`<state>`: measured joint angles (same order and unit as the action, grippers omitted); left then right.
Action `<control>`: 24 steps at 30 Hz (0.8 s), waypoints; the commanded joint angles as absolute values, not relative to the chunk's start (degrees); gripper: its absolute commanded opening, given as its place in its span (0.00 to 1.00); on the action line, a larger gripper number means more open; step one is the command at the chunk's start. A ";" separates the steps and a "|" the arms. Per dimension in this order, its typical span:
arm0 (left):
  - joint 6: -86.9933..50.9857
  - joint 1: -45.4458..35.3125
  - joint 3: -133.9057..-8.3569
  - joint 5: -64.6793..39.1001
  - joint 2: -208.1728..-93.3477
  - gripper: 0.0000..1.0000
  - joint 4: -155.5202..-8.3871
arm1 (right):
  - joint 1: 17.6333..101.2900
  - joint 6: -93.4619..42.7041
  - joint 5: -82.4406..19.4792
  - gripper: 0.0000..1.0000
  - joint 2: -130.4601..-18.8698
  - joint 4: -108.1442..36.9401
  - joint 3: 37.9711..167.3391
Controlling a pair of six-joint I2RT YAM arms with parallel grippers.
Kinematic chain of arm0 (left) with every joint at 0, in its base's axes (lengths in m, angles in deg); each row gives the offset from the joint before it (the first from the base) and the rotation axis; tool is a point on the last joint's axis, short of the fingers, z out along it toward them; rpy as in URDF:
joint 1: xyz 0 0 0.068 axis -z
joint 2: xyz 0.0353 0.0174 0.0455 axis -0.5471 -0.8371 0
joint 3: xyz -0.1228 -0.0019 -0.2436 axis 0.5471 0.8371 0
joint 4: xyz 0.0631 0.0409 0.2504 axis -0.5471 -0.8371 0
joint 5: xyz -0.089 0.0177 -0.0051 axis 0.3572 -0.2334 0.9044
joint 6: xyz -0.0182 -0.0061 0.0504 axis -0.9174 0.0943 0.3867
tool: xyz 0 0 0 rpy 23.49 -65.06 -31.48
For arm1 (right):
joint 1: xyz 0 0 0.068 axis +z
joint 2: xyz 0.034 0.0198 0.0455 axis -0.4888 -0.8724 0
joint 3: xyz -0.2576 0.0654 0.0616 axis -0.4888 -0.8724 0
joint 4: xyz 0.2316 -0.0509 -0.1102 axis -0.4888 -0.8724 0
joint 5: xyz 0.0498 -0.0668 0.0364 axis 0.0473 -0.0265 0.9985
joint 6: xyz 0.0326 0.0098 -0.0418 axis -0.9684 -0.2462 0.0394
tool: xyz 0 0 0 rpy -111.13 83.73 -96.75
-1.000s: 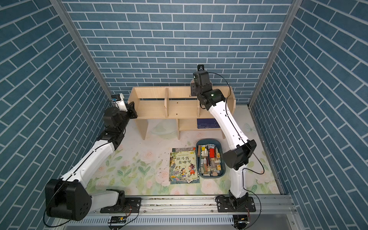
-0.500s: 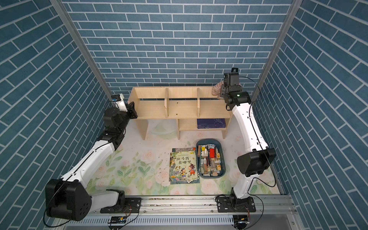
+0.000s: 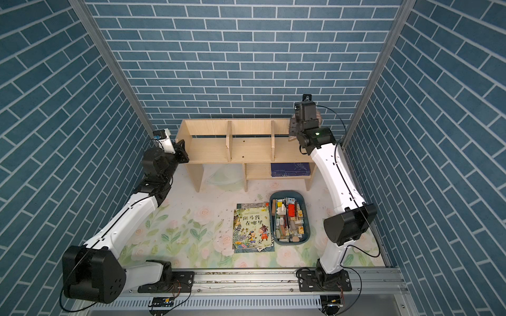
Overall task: Wipe the bookshelf clean with a cloth
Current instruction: Wipe the dust from the shelf.
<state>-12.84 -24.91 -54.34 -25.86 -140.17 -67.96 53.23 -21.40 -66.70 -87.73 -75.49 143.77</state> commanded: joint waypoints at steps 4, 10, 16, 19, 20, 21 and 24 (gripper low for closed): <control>-18.89 -22.00 -51.99 -16.34 -140.14 0.00 -72.80 | 54.41 -27.33 -65.90 0.00 -80.96 -67.21 124.71; -19.28 -22.00 -51.91 -16.35 -140.45 0.00 -72.77 | 54.31 -28.74 -64.16 0.00 -74.24 -62.84 110.21; -19.29 -22.00 -51.73 -17.14 -139.89 0.00 -73.00 | 54.31 -27.42 -67.07 0.00 -68.45 -64.79 108.26; -19.24 -21.98 -51.89 -17.35 -139.89 0.00 -73.12 | 54.55 -26.63 -66.89 0.00 -63.47 -66.19 109.00; -19.33 -22.00 -52.05 -17.45 -139.92 0.00 -73.24 | 54.83 -26.36 -66.74 0.00 -62.01 -67.01 109.56; -19.34 -22.00 -52.22 -17.50 -139.93 0.00 -73.41 | 55.12 -26.02 -66.58 0.00 -60.41 -67.80 110.05; -19.33 -22.00 -52.57 -17.63 -139.57 0.05 -73.65 | 56.96 -25.30 -65.33 0.00 -55.24 -70.55 111.25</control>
<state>-13.01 -24.91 -53.97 -25.90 -139.84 -67.76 55.59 -26.15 -65.33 -59.40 -67.56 108.99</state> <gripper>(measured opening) 0.213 0.073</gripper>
